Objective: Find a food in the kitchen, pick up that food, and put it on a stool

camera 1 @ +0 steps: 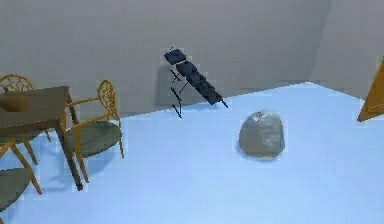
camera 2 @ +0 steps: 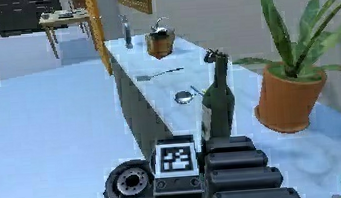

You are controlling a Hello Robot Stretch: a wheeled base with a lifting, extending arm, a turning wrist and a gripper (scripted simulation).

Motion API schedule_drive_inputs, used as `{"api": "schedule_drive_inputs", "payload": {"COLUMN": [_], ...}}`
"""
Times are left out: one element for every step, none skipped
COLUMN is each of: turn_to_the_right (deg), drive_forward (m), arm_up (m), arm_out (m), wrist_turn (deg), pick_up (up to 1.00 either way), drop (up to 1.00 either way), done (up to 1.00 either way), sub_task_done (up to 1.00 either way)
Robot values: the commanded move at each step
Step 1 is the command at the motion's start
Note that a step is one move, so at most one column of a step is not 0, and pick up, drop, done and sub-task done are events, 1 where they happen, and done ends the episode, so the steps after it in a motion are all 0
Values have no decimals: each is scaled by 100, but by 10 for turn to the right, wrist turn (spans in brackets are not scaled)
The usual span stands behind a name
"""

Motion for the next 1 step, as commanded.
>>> {"api": "schedule_drive_inputs", "payload": {"turn_to_the_right": [-240], "drive_forward": [0], "arm_up": [0], "arm_out": [0], "wrist_turn": [0], "pick_up": [0], "drop": [0], "done": [0], "sub_task_done": [0]}}
